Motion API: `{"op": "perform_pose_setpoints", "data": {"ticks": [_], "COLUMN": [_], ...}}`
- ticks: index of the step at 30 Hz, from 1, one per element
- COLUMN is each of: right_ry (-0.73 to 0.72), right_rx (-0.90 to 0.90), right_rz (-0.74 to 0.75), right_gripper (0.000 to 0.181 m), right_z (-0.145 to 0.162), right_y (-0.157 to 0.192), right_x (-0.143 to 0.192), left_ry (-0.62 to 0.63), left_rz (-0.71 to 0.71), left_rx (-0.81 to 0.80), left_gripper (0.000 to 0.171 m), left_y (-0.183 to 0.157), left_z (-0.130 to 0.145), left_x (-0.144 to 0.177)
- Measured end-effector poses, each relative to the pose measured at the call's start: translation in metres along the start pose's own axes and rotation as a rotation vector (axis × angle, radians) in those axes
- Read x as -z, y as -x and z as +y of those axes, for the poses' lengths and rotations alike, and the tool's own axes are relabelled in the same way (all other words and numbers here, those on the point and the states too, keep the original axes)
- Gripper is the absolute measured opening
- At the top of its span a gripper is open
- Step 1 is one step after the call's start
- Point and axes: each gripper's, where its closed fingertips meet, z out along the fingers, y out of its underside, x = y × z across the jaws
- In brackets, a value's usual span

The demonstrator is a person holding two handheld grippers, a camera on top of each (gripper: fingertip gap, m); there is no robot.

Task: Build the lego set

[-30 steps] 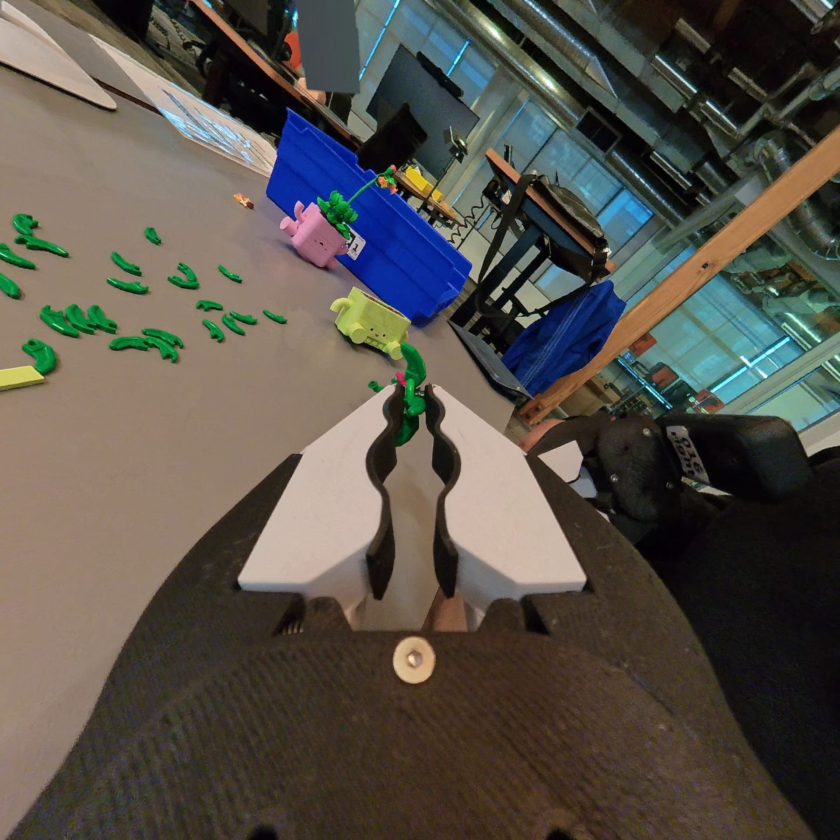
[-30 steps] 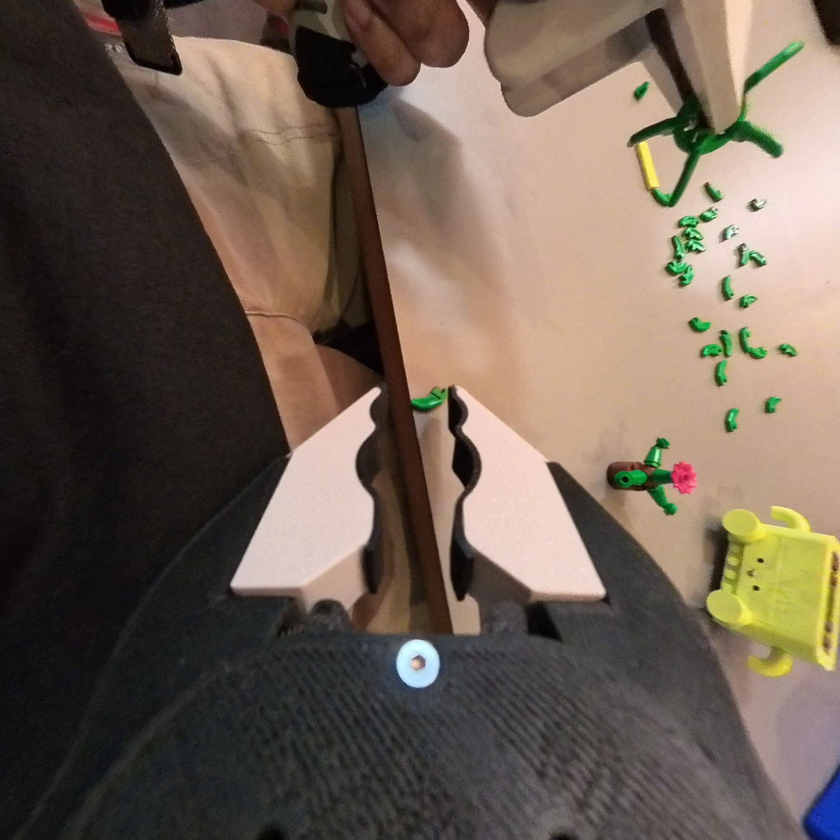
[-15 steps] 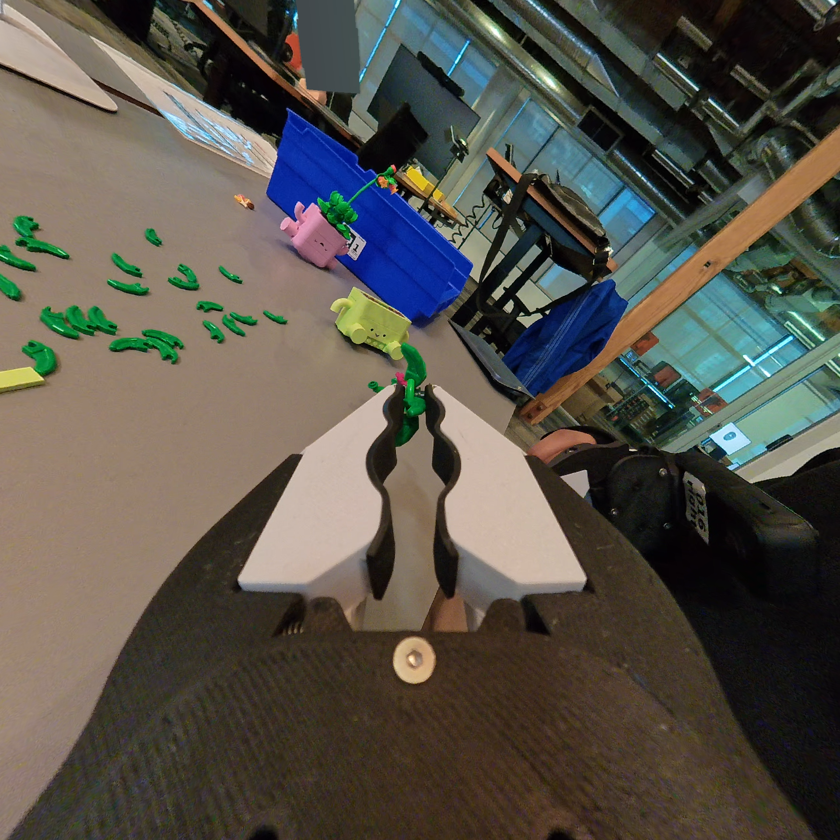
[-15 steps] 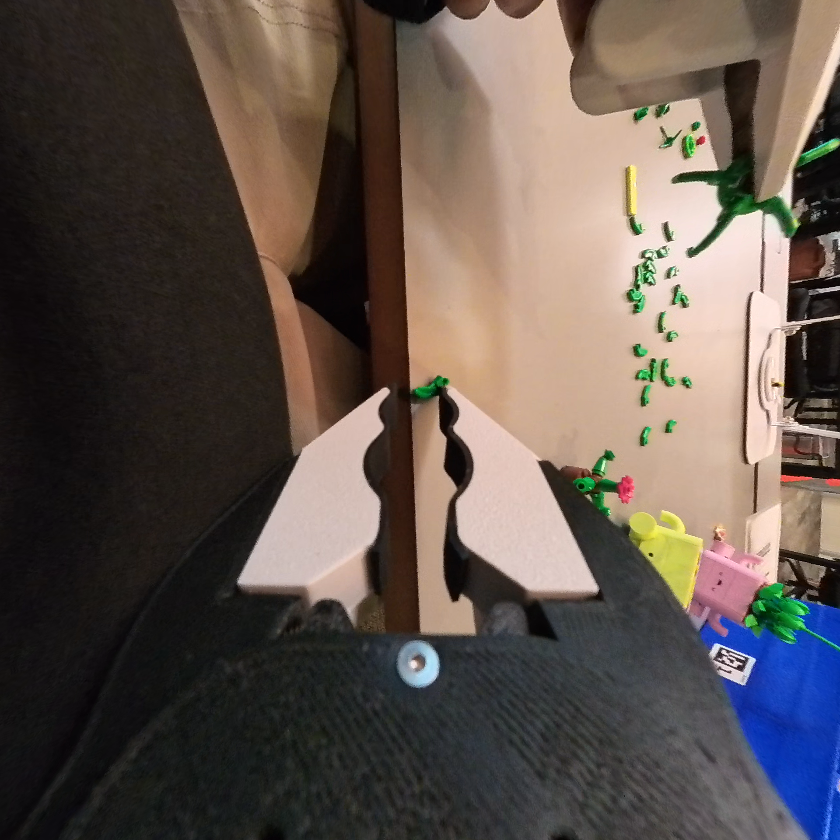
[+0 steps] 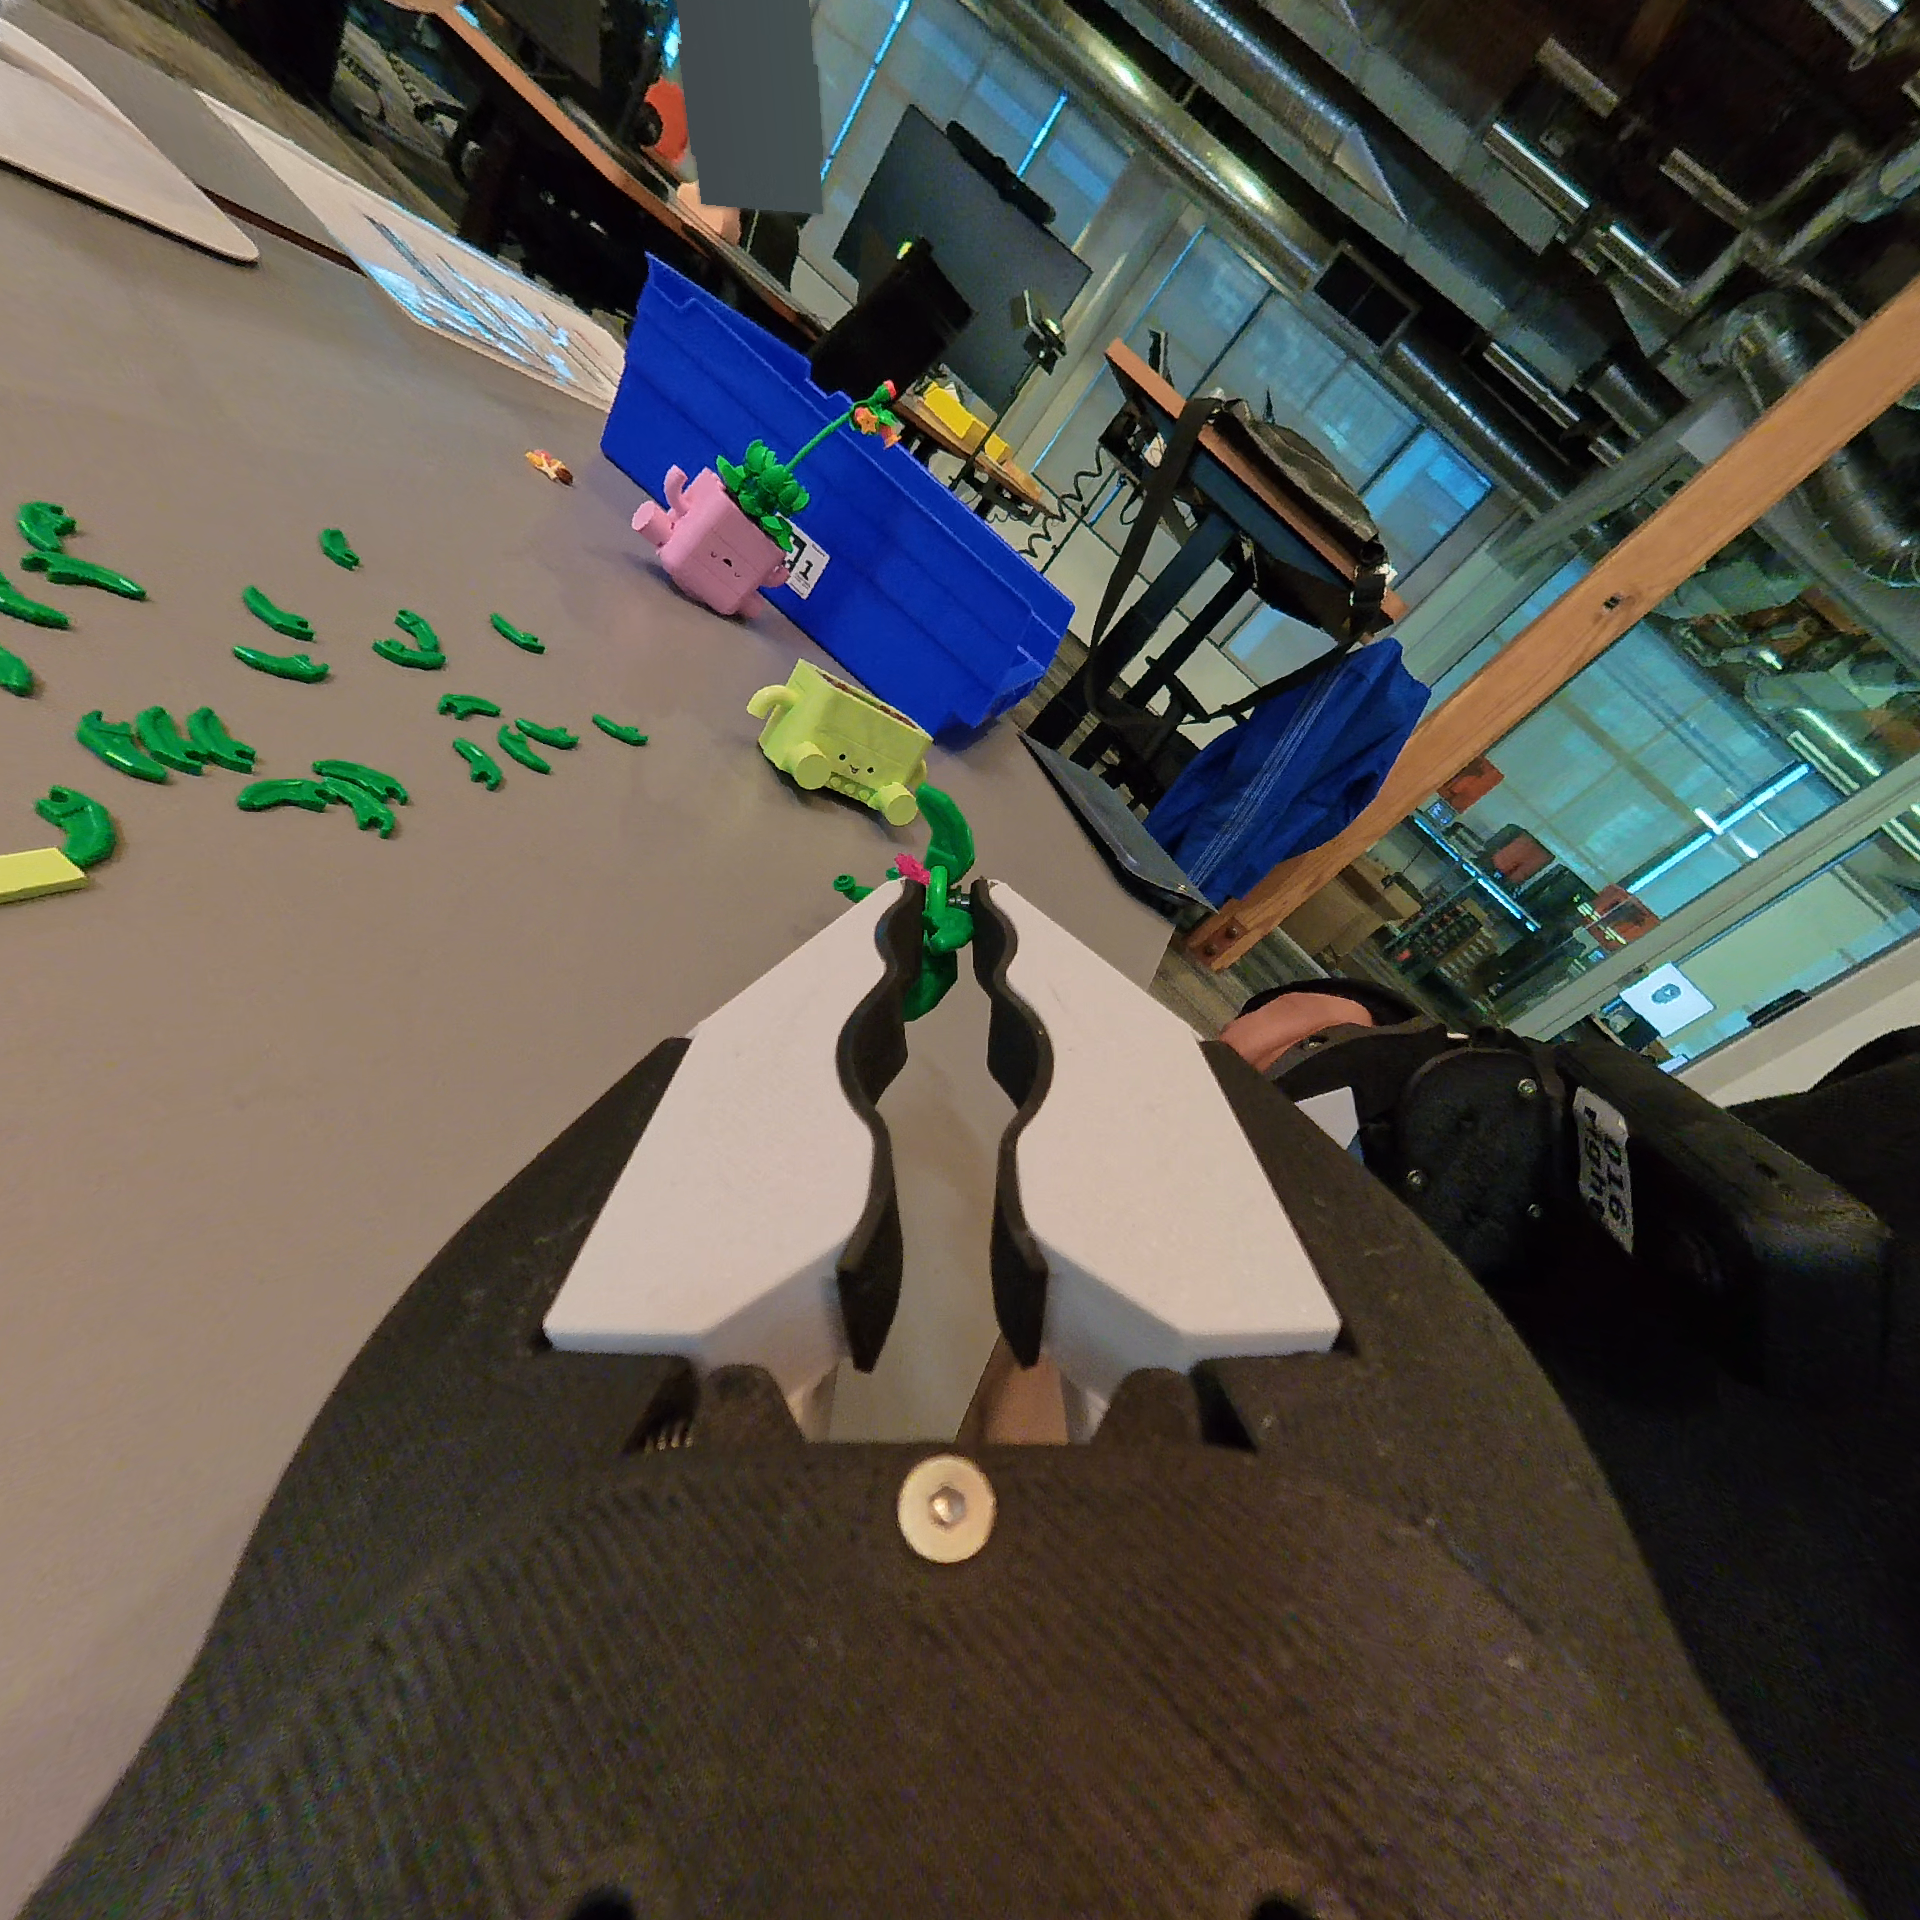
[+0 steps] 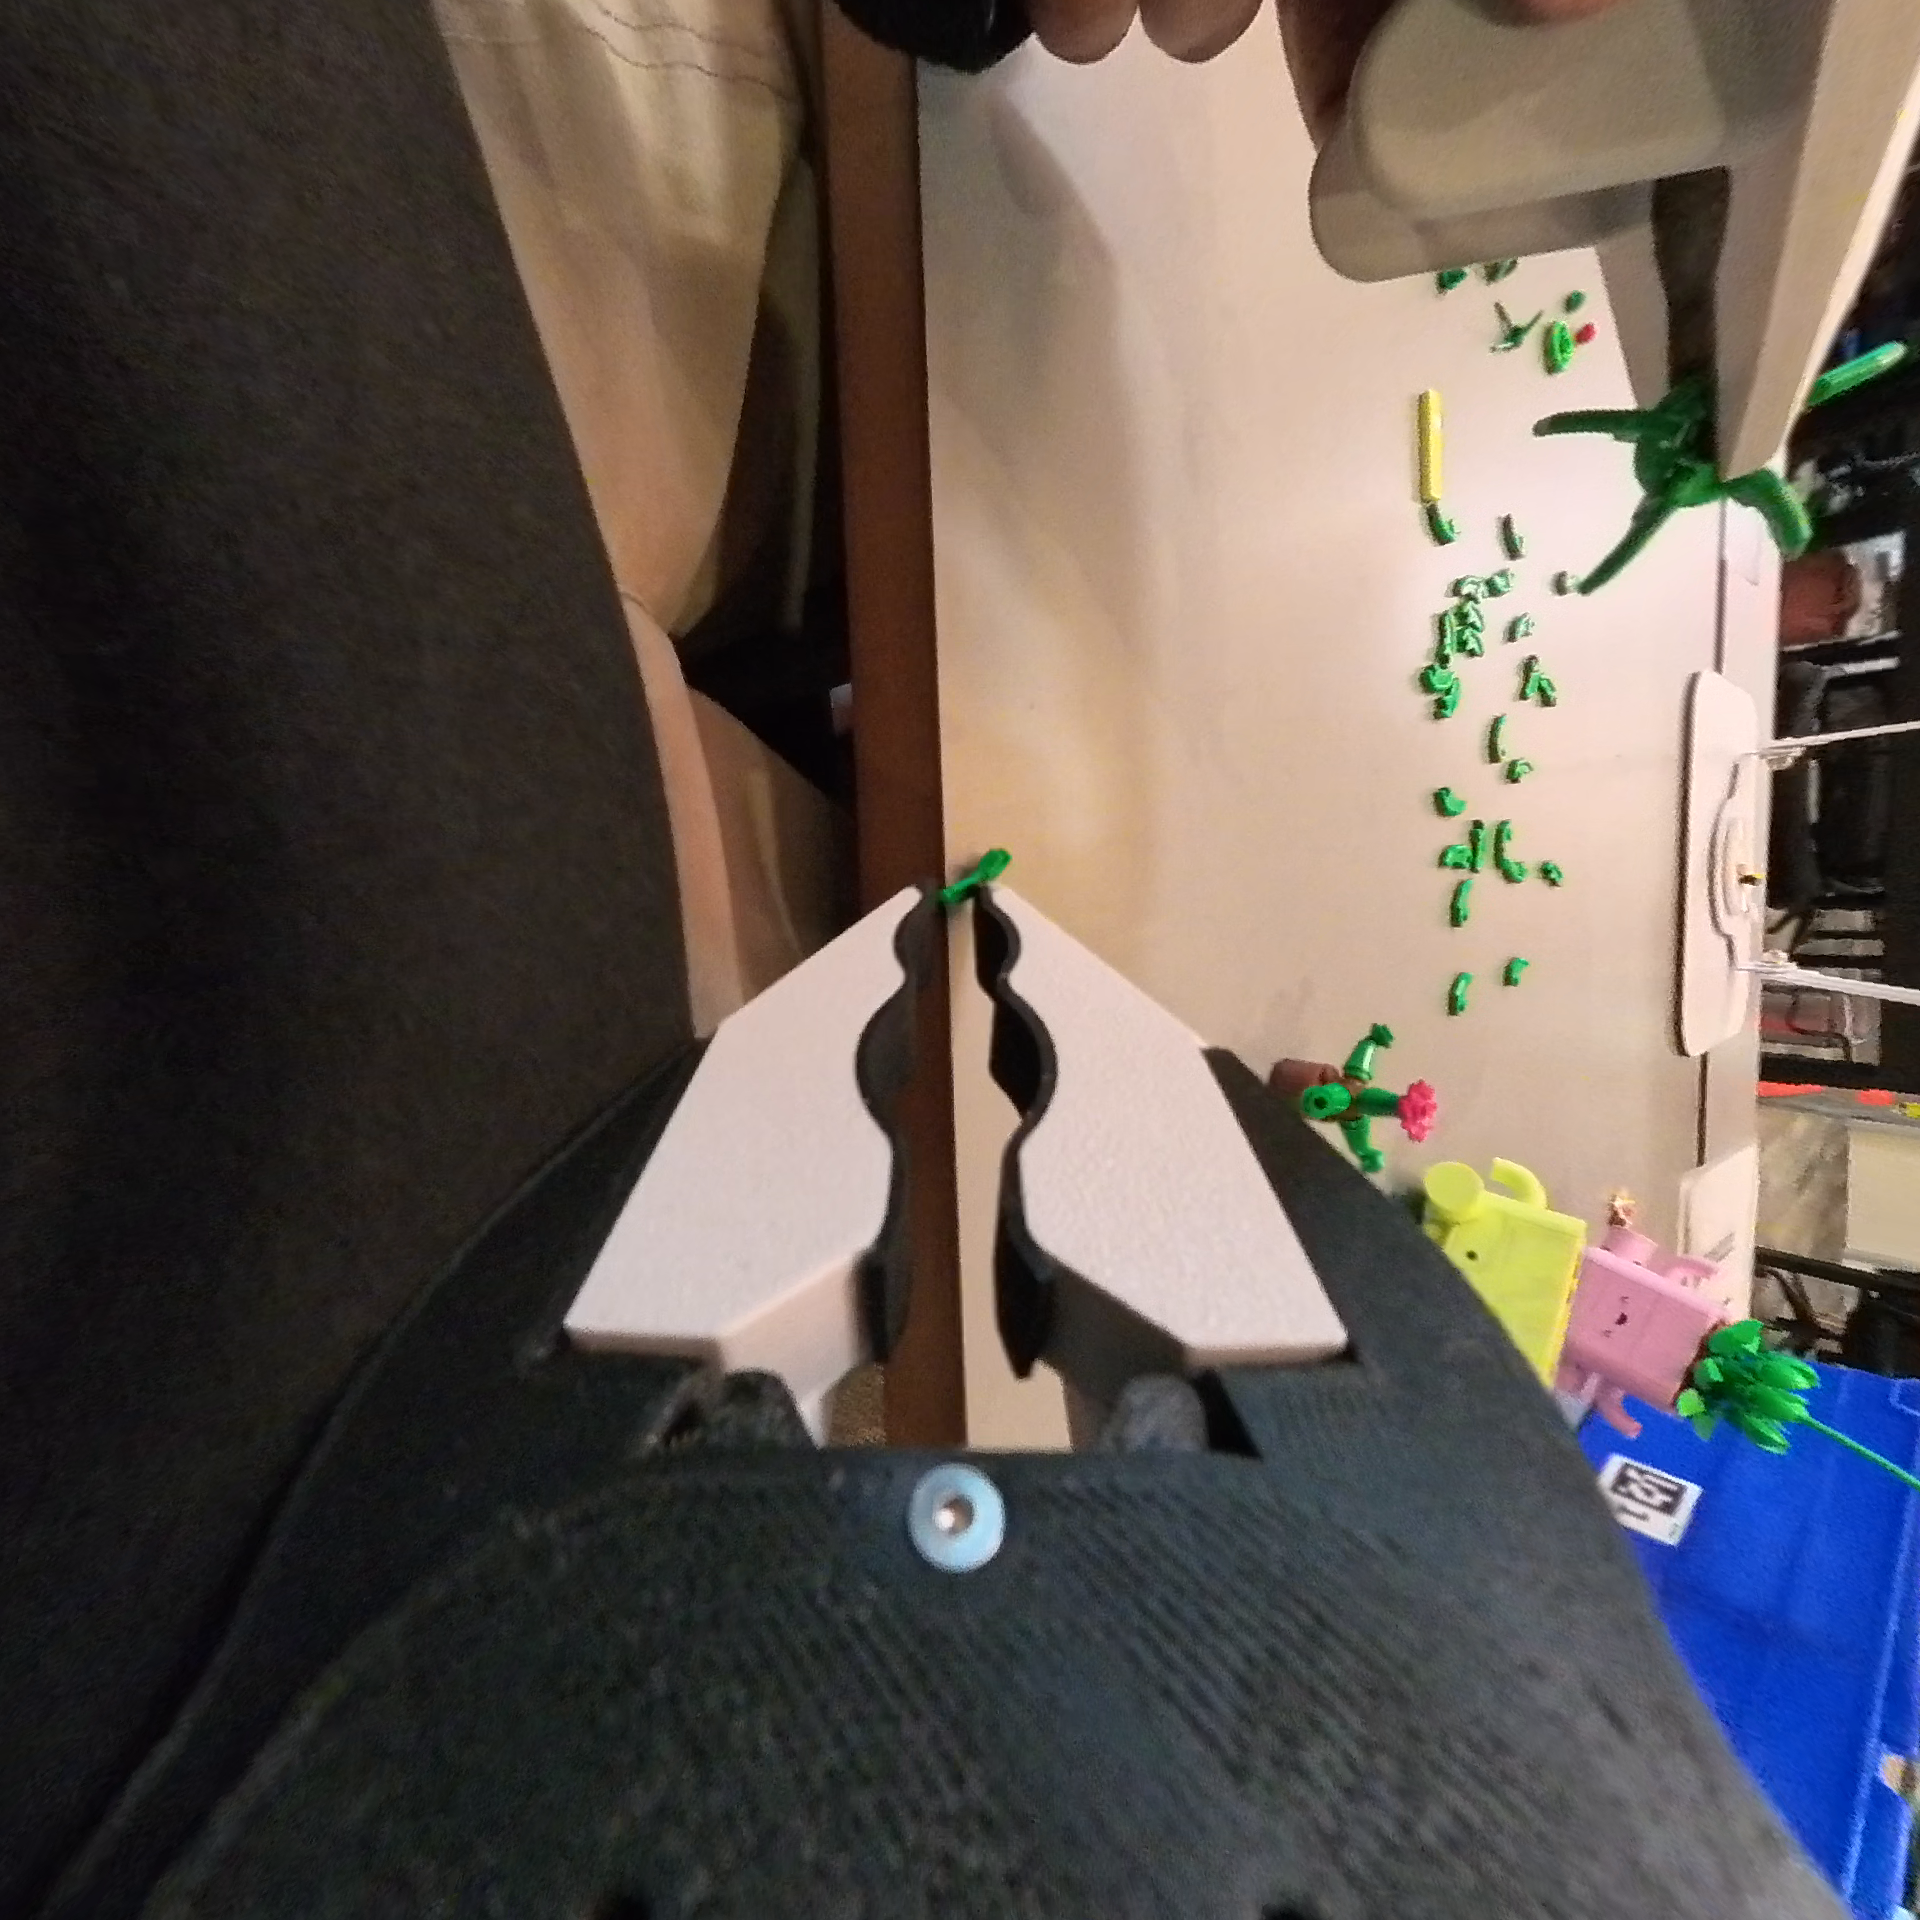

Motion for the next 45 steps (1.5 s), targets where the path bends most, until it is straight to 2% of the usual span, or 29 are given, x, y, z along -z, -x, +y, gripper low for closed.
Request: {"op": "perform_pose_setpoints", "data": {"ticks": [6, 10, 16, 19, 23, 30, 45], "right_ry": [-0.033, -0.094, -0.299, -0.362, -0.368, -0.246, -0.248], "right_rx": [-0.099, -0.248, -0.563, -0.605, -0.501, -0.227, 0.034], "right_rz": [0.0, -0.012, -0.085, -0.092, -0.08, -0.094, -0.082], "right_gripper": [0.001, 0.002, 0.001, 0.001, 0.001, 0.001, 0.0], "right_z": [-0.001, -0.002, -0.017, -0.019, -0.023, -0.023, -0.034], "right_y": [-0.005, -0.016, -0.054, -0.07, -0.083, -0.083, -0.075], "right_x": [0.003, 0.007, 0.03, 0.041, 0.047, 0.031, 0.037], "left_ry": [0.002, -0.001, 0.0, 0.017, 0.085, 0.159, 0.235], "left_rz": [0.004, 0.026, 0.172, 0.24, 0.294, 0.355, 0.46], "left_rx": [0.008, 0.051, 0.257, 0.358, 0.411, 0.444, 0.532], "left_gripper": [0.006, 0.006, 0.005, 0.005, 0.005, 0.005, 0.006], "left_y": [0.0, 0.001, -0.008, -0.012, -0.019, -0.031, -0.046], "left_z": [0.001, 0.002, 0.005, 0.01, 0.022, 0.034, 0.039], "left_x": [-0.001, -0.001, -0.003, -0.005, -0.011, -0.016, -0.014]}}
